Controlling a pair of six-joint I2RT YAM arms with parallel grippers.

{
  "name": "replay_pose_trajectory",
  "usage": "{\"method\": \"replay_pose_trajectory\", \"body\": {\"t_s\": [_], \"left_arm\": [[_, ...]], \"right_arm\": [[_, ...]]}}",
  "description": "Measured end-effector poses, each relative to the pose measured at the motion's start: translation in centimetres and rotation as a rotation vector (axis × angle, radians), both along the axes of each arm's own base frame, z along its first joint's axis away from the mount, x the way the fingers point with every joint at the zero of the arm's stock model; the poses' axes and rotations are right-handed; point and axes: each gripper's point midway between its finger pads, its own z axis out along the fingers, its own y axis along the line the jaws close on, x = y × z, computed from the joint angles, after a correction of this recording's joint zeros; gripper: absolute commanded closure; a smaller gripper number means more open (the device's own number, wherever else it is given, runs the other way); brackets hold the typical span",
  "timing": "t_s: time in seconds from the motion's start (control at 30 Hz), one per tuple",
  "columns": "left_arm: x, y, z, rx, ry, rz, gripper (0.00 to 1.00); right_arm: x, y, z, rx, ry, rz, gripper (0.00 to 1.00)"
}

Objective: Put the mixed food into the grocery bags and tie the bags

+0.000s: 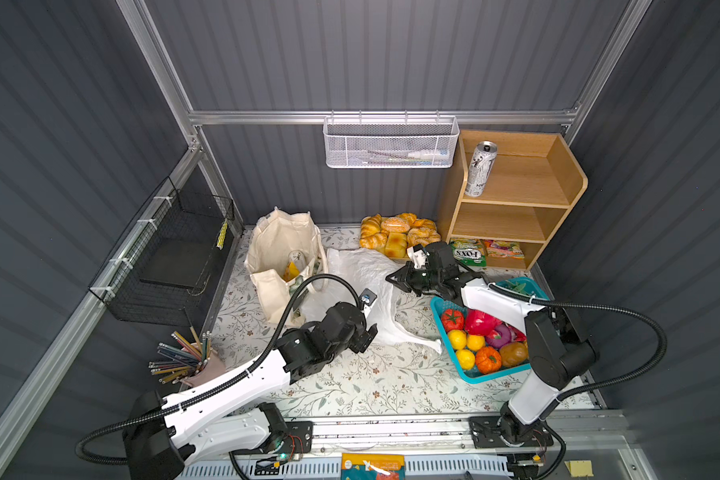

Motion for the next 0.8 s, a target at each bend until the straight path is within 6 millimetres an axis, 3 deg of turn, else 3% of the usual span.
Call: {"method": "replay_pose_trajectory", "body": {"t_s": [0.17,0.43,0.63,0.7,0.77,0.8], "left_arm": [[1.5,-2.8,1.5,-0.021,-0.001,-0.017,0.2],[3.8,-6.0,-3.4,0.049,0.051,0.005,0.2],[5.7,-7.0,-5.3,0.051,0.033,0.072,0.22],[6.5,-7.5,-5.3,0.044,0.018,0.102,0.31],[7.4,-7.9,-5.0,0.025,0.001,0.136,0.51],[7.7,-8.0,-4.9,0.02,-0.009,0.147,0.68]], "right_arm": [[-0.5,0.5,0.4,0.001,-0.015,0.018,1.0],[-0.7,0.7,0.4,-0.001,-0.014,0.024,1.0],[-0.9,0.9,0.4,-0.001,-0.013,0.029,1.0],[-0.9,0.9,0.3,-0.003,-0.009,0.029,1.0],[-0.9,0.8,0.2,-0.004,-0.003,0.022,1.0],[-0.8,0.8,0.3,-0.004,-0.005,0.017,0.99]]}}
